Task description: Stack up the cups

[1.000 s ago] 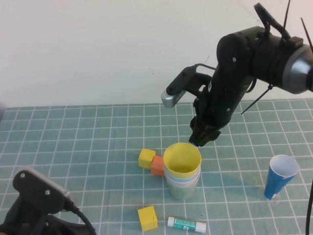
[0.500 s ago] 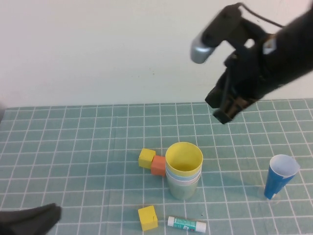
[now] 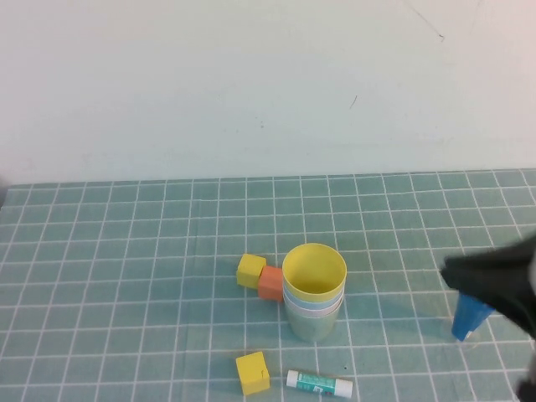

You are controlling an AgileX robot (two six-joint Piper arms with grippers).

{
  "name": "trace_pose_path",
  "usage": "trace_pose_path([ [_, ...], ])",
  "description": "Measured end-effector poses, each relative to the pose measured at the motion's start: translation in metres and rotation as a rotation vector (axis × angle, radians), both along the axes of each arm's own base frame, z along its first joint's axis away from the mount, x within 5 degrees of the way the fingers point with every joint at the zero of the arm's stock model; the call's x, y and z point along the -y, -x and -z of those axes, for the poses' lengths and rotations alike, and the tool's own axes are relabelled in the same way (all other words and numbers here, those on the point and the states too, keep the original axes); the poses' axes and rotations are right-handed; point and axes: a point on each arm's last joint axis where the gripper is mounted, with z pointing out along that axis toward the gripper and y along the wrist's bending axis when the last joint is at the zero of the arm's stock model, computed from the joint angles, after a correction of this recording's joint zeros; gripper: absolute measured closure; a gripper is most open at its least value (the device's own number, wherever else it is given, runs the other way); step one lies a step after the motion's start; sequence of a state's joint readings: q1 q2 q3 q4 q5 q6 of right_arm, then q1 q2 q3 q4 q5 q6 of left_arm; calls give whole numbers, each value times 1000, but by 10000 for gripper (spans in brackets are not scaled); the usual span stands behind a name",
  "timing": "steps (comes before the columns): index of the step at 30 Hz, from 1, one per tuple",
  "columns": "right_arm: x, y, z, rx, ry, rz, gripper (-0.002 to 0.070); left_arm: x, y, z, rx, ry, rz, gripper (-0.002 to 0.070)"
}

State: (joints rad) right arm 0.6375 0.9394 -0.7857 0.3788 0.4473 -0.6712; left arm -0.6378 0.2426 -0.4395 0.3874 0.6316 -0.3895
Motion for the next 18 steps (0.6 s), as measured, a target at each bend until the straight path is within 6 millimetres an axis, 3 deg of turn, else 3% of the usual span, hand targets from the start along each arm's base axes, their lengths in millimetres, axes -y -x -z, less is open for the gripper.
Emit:
trace_pose_path([
  [8,31,47,30,88,-32,-45,678,-1,0,1,-14,-6,-10,677],
  [18,37,47,29,171,-79,0,678,-1,0,1,-15,-6,-10,676],
])
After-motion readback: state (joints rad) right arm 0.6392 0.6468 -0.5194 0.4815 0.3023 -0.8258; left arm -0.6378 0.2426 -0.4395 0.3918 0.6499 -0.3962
